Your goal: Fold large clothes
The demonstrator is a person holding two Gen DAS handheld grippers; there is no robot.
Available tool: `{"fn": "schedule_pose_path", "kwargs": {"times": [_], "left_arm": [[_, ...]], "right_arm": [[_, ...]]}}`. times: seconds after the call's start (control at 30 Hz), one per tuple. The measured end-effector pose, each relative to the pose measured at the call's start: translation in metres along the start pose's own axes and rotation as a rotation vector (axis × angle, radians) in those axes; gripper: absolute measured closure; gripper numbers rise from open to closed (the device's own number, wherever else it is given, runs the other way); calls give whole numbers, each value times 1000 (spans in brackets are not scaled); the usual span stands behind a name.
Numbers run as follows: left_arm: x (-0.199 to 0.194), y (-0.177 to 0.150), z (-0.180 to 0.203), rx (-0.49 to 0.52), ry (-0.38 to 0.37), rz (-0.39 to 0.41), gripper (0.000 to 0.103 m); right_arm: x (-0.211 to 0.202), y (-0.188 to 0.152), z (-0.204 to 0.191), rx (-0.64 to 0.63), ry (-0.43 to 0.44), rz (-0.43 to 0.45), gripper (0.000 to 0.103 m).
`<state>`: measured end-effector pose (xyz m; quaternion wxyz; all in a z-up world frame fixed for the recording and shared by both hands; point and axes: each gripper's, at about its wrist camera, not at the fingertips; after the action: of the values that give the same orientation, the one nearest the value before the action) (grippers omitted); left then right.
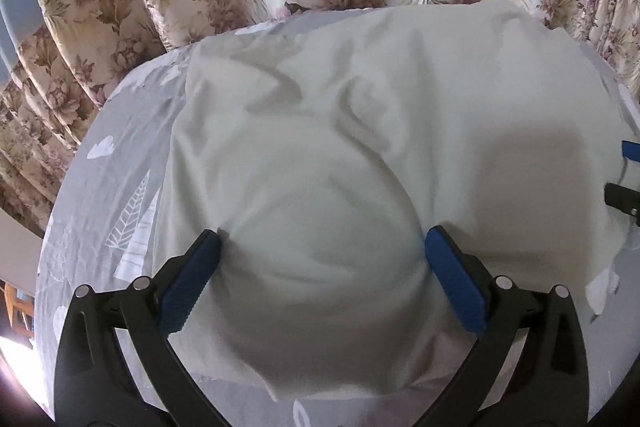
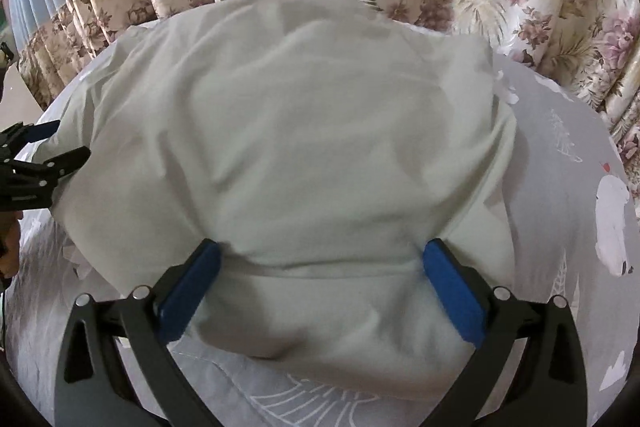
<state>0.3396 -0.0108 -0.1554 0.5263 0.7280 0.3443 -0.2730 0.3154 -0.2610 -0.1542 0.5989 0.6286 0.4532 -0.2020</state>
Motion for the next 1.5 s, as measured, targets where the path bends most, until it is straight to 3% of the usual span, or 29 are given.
{"fn": "schedule_pose_path", "kwargs": {"times": [0.1, 0.17, 0.33, 0.4, 0.47, 0.57, 0.7, 0.83, 0.87, 0.93, 0.97, 1.1, 1.33, 1.5], "left_arm": [[-2, 1, -5, -14, -12, -4, 3], [-13, 2, -9, -26, -15, -12, 3], [-60, 14, -8, -45, -85, 64, 3], [-73, 22, 5, -11, -135, 85, 3], [-71, 27, 20, 16, -141, 84, 3], [-56, 33, 46, 56, -123, 36, 3], [-36, 45, 63, 47, -171, -51, 3], [-19, 57, 70, 38, -181, -91, 3], [-16, 59, 71, 38, -178, -100, 3], [-10, 61, 73, 40, -178, -116, 3], [-9, 61, 74, 43, -177, -117, 3], [-8, 60, 77, 54, -160, -111, 3], [-8, 60, 77, 61, -154, -108, 3], [-8, 62, 80, 56, -142, -113, 3]], "right_arm": [[-6, -4, -2, -7, 3, 25, 2], [-24, -2, 2, 32, 57, 48, 2], [-93, 6, 49, 204, 179, 277, 2], [-102, 8, 75, 292, 194, 315, 2], [-97, 5, 111, 449, 207, 307, 2], [-74, -5, 137, 574, 285, 246, 2], [-55, -11, 131, 536, 382, 225, 2], [-45, -6, 122, 471, 407, 215, 3], [-44, -7, 123, 468, 399, 212, 7], [-36, -4, 123, 459, 423, 182, 41], [-33, -3, 123, 457, 421, 173, 44], [-27, -1, 122, 420, 418, 146, 45], [-38, -29, 124, 437, 588, 121, 44], [-23, -10, 112, 402, 625, 111, 44]]}}
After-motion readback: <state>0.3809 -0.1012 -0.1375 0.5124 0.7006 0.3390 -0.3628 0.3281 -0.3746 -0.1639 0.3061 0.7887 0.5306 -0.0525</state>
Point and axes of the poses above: each gripper's, at about its wrist camera, not at the fingertips, and x roughly the way its jaws point, z to its right, y to its top, and after that the axes turned 12 degrees about y, right-handed
